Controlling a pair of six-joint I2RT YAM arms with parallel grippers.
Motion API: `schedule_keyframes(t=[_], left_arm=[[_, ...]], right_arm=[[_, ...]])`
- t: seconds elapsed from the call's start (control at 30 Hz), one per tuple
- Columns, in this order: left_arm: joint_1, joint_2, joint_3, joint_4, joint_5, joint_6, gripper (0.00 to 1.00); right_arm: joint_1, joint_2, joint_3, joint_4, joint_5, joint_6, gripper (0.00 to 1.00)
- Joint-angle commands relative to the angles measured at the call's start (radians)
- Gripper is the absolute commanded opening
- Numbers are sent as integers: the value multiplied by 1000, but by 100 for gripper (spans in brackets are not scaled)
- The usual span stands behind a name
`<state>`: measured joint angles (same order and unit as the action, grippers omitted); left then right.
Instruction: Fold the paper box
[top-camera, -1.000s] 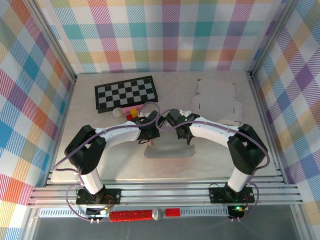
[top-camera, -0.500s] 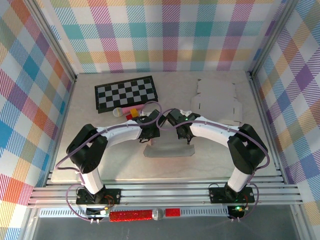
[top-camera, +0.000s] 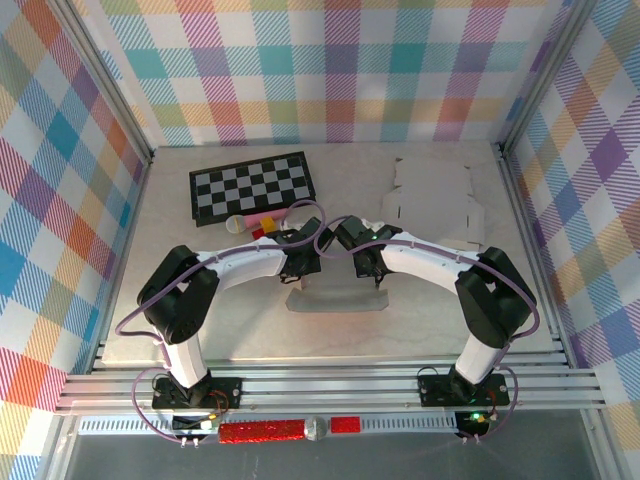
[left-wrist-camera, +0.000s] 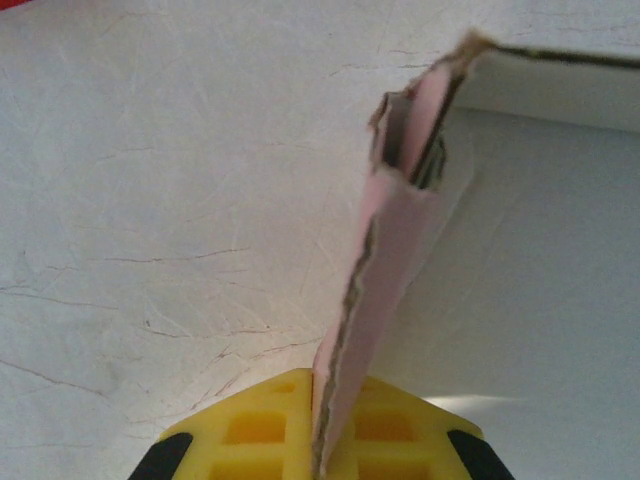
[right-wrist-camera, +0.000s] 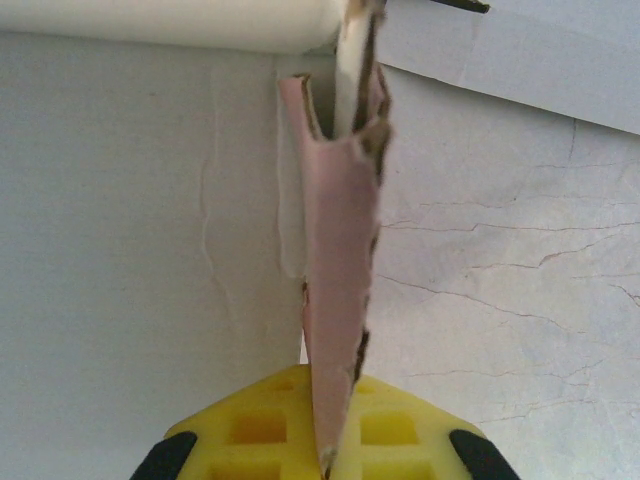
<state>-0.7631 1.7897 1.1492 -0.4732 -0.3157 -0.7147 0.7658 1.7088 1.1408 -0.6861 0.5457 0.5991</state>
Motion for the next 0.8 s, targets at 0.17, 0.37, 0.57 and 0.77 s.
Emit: schedule_keyframes(t=[0.17, 0.37, 0.57, 0.77], left_arm=[[-91, -24, -40, 33, -64, 52, 14], [-91, 3, -38, 26, -29, 49, 13], [-90, 16, -14, -25, -62, 45, 0], [-94, -29, -17, -5, -73, 52, 0]], right_arm=[[24, 50, 45, -15, 46, -7, 0], [24, 49, 44, -16, 46, -6, 0], [24, 52, 46, -18, 47, -7, 0], [23, 64, 52, -21, 46, -12, 0]])
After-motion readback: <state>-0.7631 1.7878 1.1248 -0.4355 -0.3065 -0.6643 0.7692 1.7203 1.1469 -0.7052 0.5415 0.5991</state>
